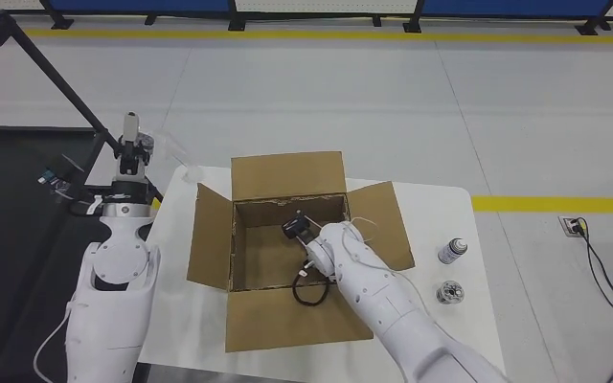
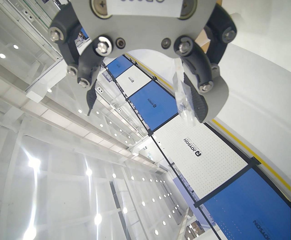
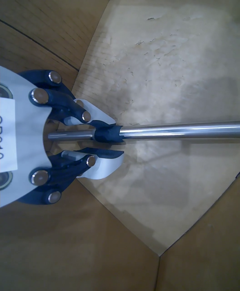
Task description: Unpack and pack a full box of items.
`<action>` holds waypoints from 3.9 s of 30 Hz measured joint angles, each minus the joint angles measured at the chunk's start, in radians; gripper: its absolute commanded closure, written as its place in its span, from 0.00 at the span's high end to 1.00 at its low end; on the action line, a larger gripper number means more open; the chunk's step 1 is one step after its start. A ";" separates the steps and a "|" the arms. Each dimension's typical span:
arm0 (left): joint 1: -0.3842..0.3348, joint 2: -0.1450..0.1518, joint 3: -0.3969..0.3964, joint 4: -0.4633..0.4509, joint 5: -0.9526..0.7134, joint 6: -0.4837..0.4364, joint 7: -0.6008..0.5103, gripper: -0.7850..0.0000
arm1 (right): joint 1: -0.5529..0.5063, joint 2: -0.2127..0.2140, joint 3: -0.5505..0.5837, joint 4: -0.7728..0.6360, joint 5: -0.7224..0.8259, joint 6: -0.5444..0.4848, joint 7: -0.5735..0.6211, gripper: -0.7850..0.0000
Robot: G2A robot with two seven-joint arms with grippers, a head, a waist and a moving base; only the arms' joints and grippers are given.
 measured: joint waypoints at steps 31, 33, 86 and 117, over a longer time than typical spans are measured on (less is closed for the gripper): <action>0.016 0.002 -0.011 -0.037 -0.006 -0.014 -0.008 1.00 | -0.057 0.049 0.107 -0.252 0.072 -0.165 -0.029 0.00; 0.016 0.002 -0.012 -0.039 -0.007 -0.016 -0.007 1.00 | -0.124 0.071 0.137 -0.385 0.046 -0.158 0.000 0.00; 0.086 -0.003 0.011 -0.150 -0.005 -0.044 -0.018 1.00 | -0.788 0.226 0.746 -1.079 -0.242 0.140 0.195 0.10; 0.095 -0.004 0.007 -0.158 0.003 -0.039 -0.015 1.00 | -0.851 0.243 0.782 -1.587 0.137 0.223 -0.024 1.00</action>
